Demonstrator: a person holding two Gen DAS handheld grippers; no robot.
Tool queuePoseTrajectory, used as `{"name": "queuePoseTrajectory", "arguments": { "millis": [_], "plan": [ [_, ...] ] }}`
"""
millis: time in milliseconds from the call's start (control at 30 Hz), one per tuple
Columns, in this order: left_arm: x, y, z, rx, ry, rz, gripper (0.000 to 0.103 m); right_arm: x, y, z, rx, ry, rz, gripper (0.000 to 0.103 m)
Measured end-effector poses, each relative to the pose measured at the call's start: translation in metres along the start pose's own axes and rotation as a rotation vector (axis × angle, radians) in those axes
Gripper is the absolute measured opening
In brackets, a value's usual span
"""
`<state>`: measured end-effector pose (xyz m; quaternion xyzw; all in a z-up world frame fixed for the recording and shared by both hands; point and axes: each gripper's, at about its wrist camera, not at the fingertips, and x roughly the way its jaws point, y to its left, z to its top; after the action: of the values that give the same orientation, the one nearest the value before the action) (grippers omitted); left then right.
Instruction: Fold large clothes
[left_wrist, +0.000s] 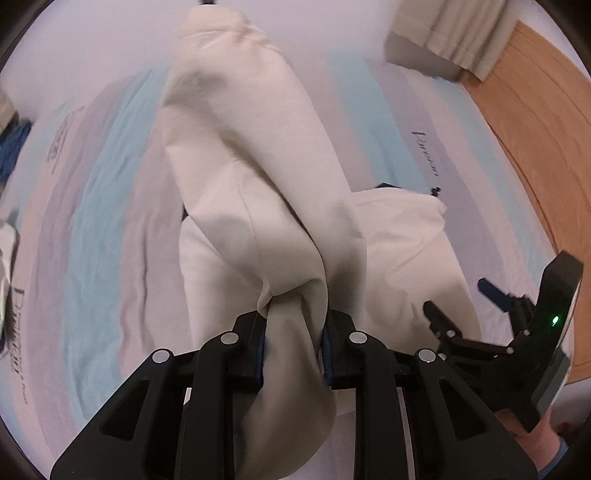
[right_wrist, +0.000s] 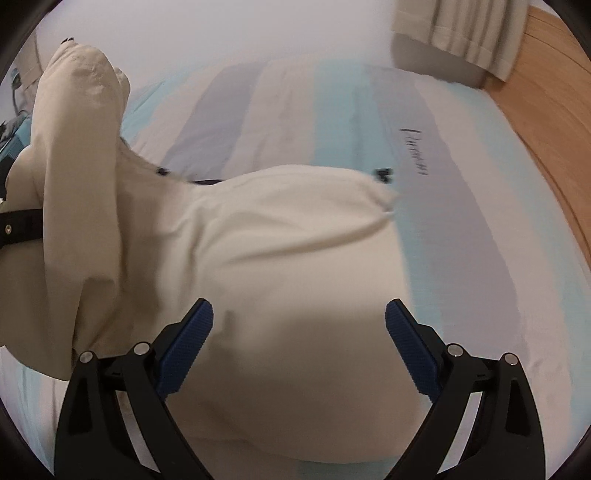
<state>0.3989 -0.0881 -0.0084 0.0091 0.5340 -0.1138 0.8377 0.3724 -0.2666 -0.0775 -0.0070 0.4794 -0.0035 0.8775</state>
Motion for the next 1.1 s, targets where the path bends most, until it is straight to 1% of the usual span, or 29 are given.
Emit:
{"name": "queuePoseTrajectory", "arguments": {
  "millis": [100, 233, 300, 400, 567, 700, 800, 1100],
  "plan": [
    [0.004, -0.029, -0.001, 0.029, -0.009, 0.033, 0.02, -0.002, -0.022, 0.005, -0.003, -0.005, -0.022, 0.091],
    [0.012, -0.065, -0.003, 0.052, -0.015, 0.054, 0.02, -0.004, -0.053, 0.01, 0.005, -0.015, -0.043, 0.092],
    [0.022, -0.085, -0.004, 0.068, -0.019, 0.078, 0.02, -0.006, -0.073, 0.011, 0.018, -0.015, -0.054, 0.092],
    [0.04, -0.109, -0.003, 0.071, -0.009, 0.093, 0.02, -0.008, -0.096, 0.011, 0.03, -0.015, -0.074, 0.092],
    [0.06, -0.145, -0.006, 0.093, -0.007, 0.125, 0.02, -0.007, -0.133, 0.004, 0.034, -0.007, -0.087, 0.092],
    [0.079, -0.172, -0.013, 0.115, -0.007, 0.138, 0.02, -0.004, -0.162, -0.004, 0.045, 0.006, -0.098, 0.092],
    [0.094, -0.193, -0.019, 0.141, -0.009, 0.174, 0.02, -0.002, -0.179, -0.011, 0.052, 0.02, -0.109, 0.092],
    [0.124, -0.225, -0.025, 0.192, -0.032, 0.246, 0.02, 0.01, -0.215, -0.029, 0.083, 0.056, -0.119, 0.092]
  ]
}}
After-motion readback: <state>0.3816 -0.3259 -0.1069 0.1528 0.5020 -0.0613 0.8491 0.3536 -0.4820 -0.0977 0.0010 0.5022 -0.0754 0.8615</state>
